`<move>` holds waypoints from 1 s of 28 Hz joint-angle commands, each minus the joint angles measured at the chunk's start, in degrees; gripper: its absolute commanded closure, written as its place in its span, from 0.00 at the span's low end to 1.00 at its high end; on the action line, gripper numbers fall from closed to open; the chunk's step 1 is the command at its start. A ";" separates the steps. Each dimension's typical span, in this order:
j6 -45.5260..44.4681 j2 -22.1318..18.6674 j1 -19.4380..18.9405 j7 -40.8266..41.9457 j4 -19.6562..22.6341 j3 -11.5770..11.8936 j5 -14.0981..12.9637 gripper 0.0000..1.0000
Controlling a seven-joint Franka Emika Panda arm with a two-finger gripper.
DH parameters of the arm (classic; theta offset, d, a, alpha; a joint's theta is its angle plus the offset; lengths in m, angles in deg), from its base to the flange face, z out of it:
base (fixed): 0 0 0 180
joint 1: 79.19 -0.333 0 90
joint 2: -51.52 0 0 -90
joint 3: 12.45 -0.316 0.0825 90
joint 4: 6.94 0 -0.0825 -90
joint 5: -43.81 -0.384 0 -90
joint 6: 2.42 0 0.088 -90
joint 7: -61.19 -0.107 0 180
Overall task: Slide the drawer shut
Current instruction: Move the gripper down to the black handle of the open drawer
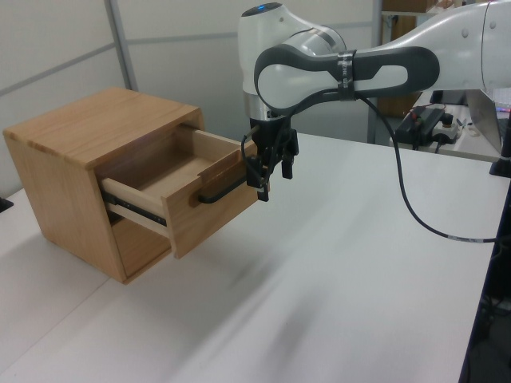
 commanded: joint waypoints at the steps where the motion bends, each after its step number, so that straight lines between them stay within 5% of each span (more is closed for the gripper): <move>1: 0.25 0.41 -0.80 -1.20 -0.17 -0.09 -0.24 0.00; 2: 0.25 0.51 -0.81 -1.20 -0.17 -0.09 -0.25 0.04; 4: 0.25 0.51 -0.89 -1.11 -0.17 -0.09 -0.25 0.28; 5: 0.25 0.51 -0.89 -1.20 -0.17 -0.09 -0.33 0.55; 8: 0.34 0.60 -0.81 -1.20 -0.17 -0.17 -0.68 0.99; 20: 2.97 3.75 -0.81 -1.11 -0.35 -0.18 -1.56 1.00; 28: 3.59 7.71 -0.89 -1.81 -4.56 -0.18 -1.57 1.00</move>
